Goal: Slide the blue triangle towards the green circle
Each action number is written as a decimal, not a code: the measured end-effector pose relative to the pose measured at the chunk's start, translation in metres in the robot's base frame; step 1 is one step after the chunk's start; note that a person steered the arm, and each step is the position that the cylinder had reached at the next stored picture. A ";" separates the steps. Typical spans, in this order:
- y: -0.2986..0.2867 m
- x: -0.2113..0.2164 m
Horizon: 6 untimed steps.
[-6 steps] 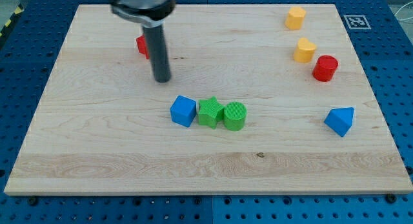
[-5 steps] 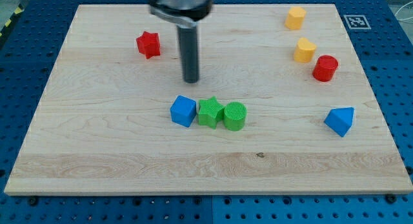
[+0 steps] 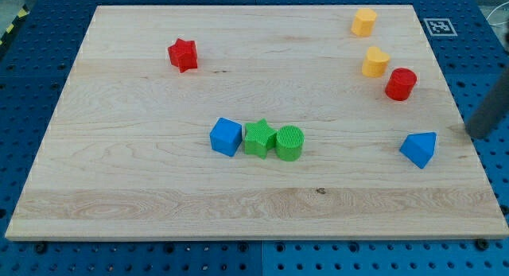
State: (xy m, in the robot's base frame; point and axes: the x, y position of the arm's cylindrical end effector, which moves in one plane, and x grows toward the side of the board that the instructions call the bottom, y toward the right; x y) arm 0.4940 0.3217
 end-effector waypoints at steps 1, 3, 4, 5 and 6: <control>0.013 0.010; -0.049 0.015; -0.092 0.026; -0.122 0.033; -0.144 0.033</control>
State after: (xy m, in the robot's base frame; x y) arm 0.5270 0.1773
